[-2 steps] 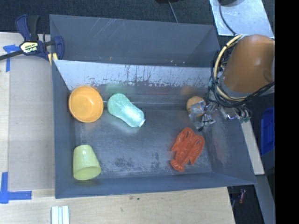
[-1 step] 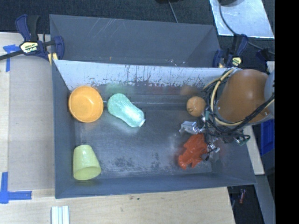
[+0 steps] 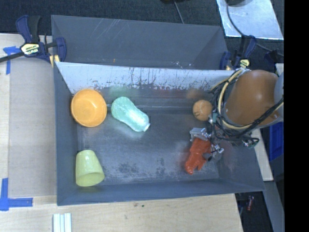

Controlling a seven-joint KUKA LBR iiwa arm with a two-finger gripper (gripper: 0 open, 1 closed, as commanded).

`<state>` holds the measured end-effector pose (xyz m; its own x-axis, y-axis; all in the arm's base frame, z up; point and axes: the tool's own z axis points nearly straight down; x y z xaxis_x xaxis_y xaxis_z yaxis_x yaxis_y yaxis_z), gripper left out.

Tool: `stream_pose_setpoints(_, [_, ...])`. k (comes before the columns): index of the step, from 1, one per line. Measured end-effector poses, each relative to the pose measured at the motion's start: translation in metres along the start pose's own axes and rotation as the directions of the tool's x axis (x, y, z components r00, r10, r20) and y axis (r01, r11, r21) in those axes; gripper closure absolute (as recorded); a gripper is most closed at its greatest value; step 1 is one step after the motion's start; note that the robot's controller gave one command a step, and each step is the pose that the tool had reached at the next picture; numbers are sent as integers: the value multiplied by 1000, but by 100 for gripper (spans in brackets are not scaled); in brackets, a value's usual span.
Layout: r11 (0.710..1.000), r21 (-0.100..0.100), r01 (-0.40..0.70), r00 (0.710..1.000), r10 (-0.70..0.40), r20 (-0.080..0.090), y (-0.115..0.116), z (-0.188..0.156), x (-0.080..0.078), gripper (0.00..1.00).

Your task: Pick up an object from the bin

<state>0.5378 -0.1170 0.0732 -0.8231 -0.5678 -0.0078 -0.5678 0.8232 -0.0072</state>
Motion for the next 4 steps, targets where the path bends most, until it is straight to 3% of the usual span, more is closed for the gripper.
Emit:
stream_pose_setpoints(1, [1000, 0, 1, 1000, -1, 0, 0, 0, 0, 100])
stream_pose_setpoints(2, [1000, -4, 6, 1000, -6, -2, -2, -92, 0, 100])
stream_pose_setpoints(3, [1000, 0, 0, 1000, 0, 2, 12, -14, -1, 100])
stream_pose_setpoints(4, [1000, 1, 6, 1000, -6, 2, 11, -105, -7, 100])
